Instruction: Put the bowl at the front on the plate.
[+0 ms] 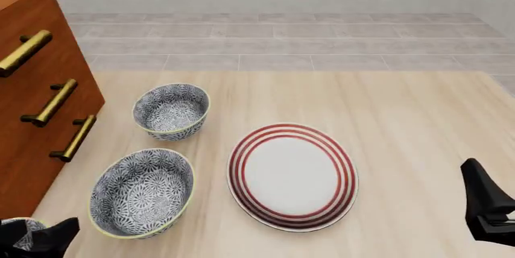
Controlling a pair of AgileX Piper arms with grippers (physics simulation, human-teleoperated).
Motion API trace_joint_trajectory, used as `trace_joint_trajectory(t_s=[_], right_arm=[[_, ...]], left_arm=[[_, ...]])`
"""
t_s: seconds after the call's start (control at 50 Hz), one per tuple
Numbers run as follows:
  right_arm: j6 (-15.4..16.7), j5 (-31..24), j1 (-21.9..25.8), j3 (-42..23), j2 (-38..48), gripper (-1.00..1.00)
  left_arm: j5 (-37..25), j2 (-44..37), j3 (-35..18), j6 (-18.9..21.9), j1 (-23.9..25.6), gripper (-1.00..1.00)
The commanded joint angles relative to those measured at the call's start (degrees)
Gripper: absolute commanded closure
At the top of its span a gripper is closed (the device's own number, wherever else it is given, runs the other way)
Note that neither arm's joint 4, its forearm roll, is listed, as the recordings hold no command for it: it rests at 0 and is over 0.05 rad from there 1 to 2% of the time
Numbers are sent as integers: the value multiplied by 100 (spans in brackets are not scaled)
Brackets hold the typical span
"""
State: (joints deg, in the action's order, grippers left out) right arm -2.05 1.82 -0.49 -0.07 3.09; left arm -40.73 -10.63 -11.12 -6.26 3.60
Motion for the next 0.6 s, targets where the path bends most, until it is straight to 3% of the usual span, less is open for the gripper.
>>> trace_joint_trajectory(t_s=[0.02, 0.2, 0.28, 0.6], right_arm=[[-43, 31, -8, 2, 31, -100], [-89, 39, -22, 3, 35, -100], [-107, 37, -27, 3, 35, -100], [-134, 101, -32, 3, 106, -100]], left_arm=[[-39, -62, 492, -214, -58, -100], [321, -321, 769, -227, -140, -100], [1024, -957, 1094, -363, -137, -100], [1790, -2256, 1111, -618, -10, -100]])
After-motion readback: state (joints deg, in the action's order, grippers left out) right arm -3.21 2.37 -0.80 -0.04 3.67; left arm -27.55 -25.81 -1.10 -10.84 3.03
